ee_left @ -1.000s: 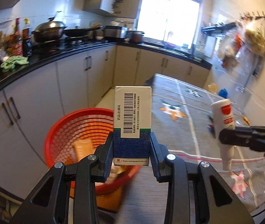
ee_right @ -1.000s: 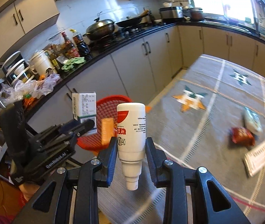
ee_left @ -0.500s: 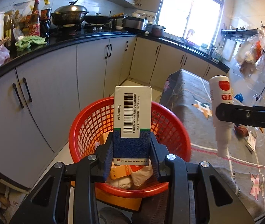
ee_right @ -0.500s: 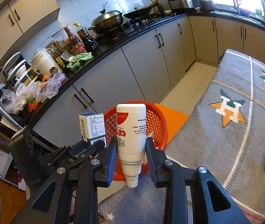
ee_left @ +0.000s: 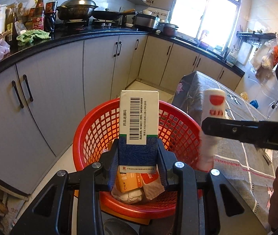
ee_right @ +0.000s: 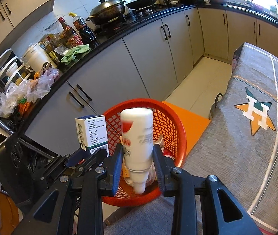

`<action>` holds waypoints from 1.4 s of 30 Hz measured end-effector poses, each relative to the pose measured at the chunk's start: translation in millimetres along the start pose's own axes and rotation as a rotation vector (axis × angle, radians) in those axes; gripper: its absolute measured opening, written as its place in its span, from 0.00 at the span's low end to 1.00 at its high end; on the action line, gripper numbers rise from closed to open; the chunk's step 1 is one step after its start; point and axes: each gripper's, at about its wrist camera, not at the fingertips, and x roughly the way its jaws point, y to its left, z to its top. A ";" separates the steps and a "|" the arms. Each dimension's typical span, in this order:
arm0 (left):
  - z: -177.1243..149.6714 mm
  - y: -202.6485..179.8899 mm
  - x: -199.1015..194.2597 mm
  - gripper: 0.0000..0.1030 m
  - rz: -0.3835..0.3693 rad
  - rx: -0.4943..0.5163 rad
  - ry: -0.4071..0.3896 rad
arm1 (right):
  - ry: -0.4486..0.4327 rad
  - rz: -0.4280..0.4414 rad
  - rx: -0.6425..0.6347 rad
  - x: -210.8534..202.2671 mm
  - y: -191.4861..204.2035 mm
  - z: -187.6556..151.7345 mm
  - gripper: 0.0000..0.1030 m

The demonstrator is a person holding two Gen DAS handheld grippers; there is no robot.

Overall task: Collect trash
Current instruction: 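Open both grippers to drop the box and bottle into the basket, then move both open grippers back over the table toward the remaining trash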

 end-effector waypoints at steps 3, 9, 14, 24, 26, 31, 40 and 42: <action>0.0 0.7 0.5 0.35 -0.007 0.001 -0.003 | -0.001 -0.007 -0.001 -0.1 0.0 -0.6 0.39; 2.3 3.4 -3.3 0.51 -0.004 -0.010 -0.018 | -0.031 0.001 0.005 -15.1 -2.9 -1.8 0.40; 2.2 -1.8 -10.7 0.53 -0.012 -0.007 -0.028 | -0.054 0.009 0.012 -32.2 -9.0 -9.5 0.45; 1.2 -32.4 -25.9 0.59 -0.042 0.036 -0.050 | -0.096 -0.019 0.067 -68.3 -41.6 -35.3 0.53; -0.6 -42.3 -27.4 0.59 -0.053 0.051 -0.049 | -0.107 -0.030 0.086 -77.4 -50.8 -41.8 0.55; -5.2 -75.8 -29.0 0.59 -0.089 0.106 -0.038 | -0.145 -0.062 0.146 -106.5 -85.0 -59.8 0.55; -18.6 -151.2 -28.8 0.60 -0.156 0.245 -0.008 | -0.264 -0.144 0.320 -189.5 -166.6 -109.2 0.55; -21.9 -168.1 -28.2 0.60 -0.170 0.276 0.002 | -0.290 -0.167 0.367 -207.7 -184.0 -121.1 0.55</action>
